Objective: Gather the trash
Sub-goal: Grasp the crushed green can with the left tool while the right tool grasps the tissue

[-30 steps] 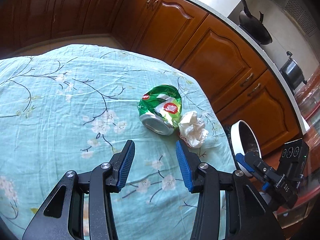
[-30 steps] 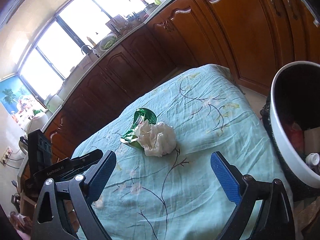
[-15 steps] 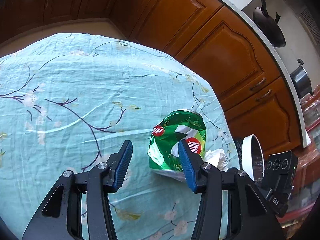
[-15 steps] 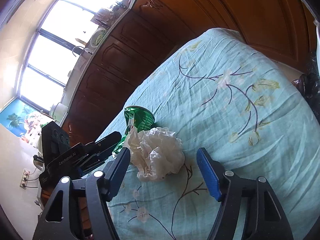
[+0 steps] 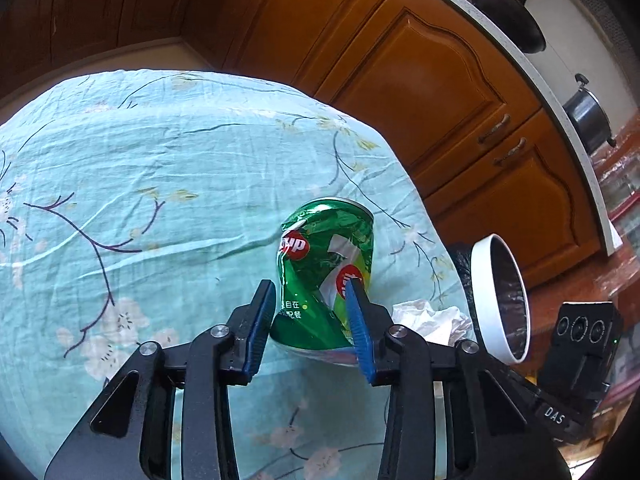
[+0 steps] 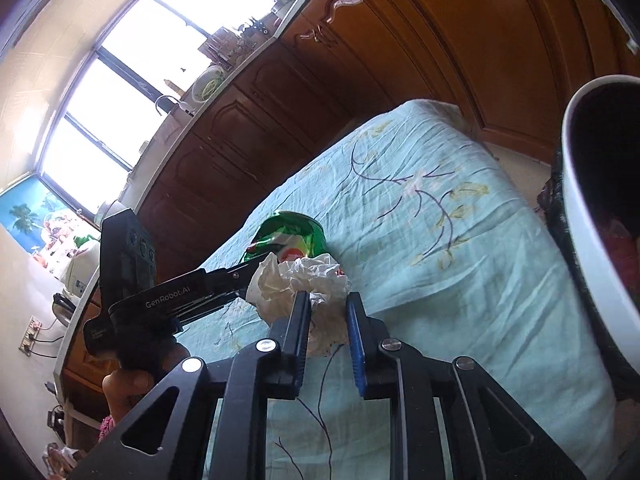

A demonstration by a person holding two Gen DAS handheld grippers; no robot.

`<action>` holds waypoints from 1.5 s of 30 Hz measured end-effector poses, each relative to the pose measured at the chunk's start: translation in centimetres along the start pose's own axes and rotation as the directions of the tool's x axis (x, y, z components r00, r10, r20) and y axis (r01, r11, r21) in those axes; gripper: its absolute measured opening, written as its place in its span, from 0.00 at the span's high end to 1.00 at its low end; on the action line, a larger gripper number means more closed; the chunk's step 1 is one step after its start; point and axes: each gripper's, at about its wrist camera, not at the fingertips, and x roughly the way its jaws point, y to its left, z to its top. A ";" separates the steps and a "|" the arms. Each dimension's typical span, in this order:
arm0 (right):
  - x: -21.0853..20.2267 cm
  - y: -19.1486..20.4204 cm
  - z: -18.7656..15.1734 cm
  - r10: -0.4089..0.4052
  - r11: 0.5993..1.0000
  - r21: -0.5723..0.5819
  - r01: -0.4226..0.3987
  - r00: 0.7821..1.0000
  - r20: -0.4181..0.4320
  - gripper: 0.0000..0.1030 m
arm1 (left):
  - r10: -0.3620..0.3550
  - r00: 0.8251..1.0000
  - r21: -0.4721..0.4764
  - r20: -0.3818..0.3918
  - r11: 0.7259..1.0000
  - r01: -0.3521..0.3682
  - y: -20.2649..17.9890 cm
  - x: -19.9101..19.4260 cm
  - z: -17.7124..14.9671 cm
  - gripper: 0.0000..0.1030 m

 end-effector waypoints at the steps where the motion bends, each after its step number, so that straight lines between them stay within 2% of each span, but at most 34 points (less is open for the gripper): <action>1: -0.9 0.0 -0.1 -0.008 1.000 -0.010 0.008 1.000 0.017 0.82 | 0.004 1.000 0.018 0.003 1.000 -0.004 -0.6 -0.1 -0.3 0.69; 7: -5.1 0.1 -1.1 -0.052 0.998 -0.033 0.055 0.993 0.102 0.82 | 0.049 0.997 0.127 0.059 0.990 -0.056 -4.5 -1.6 -2.5 0.73; 13: -7.8 -0.5 -2.6 -0.087 0.995 -0.034 0.092 0.987 0.134 0.82 | 0.081 0.990 0.216 0.115 0.971 -0.105 -8.0 -3.5 -5.7 0.78; 14: -8.2 -0.8 -2.8 -0.088 0.995 -0.030 0.093 0.987 0.136 0.82 | 0.081 0.989 0.225 0.120 0.968 -0.107 -8.4 -3.8 -6.2 0.93; 15: -8.5 -1.0 -3.0 -0.089 0.995 -0.025 0.093 0.987 0.136 0.82 | 0.080 0.989 0.233 0.120 0.967 -0.107 -8.7 -4.0 -6.7 0.99; 24: -10.7 -1.6 -5.0 -0.095 0.995 -0.020 0.099 0.985 0.141 0.82 | 0.054 0.997 0.297 0.058 0.952 -0.069 -10.6 -4.3 -10.4 0.98; 27: -11.5 -1.6 -5.6 -0.095 0.995 -0.020 0.099 0.985 0.147 0.82 | 0.055 0.997 0.291 0.058 0.954 -0.069 -10.1 -5.0 -10.7 0.84; 29: -11.8 -1.7 -5.8 -0.094 0.995 -0.011 0.097 0.984 0.150 0.82 | 0.089 0.993 0.298 0.075 0.949 -0.107 -9.7 -5.6 -11.0 0.57; 31: -12.0 -1.9 -6.1 -0.094 0.995 -0.003 0.095 0.984 0.152 0.82 | 0.100 0.991 0.314 0.088 0.942 -0.123 -9.5 -6.2 -11.5 0.48; 33: -12.0 -2.1 -6.3 -0.088 0.996 0.012 0.088 0.985 0.150 0.82 | 0.103 0.991 0.334 0.084 0.934 -0.126 -9.5 -6.3 -12.2 0.43; 35: -11.9 -2.2 -6.6 -0.088 0.996 0.021 0.086 0.986 0.145 0.82 | 0.137 0.987 0.354 0.083 0.922 -0.157 -9.5 -5.9 -12.8 0.28; 39: -11.8 -2.1 -6.9 -0.082 0.996 0.026 0.080 0.987 0.139 0.82 | 0.205 0.976 0.382 0.078 0.898 -0.219 -9.5 -4.4 -13.3 0.26; 45: -12.1 -2.2 -6.8 -0.082 0.996 0.033 0.078 0.986 0.148 0.82 | 0.214 0.975 0.414 0.061 0.883 -0.220 -9.9 -2.6 -13.0 0.26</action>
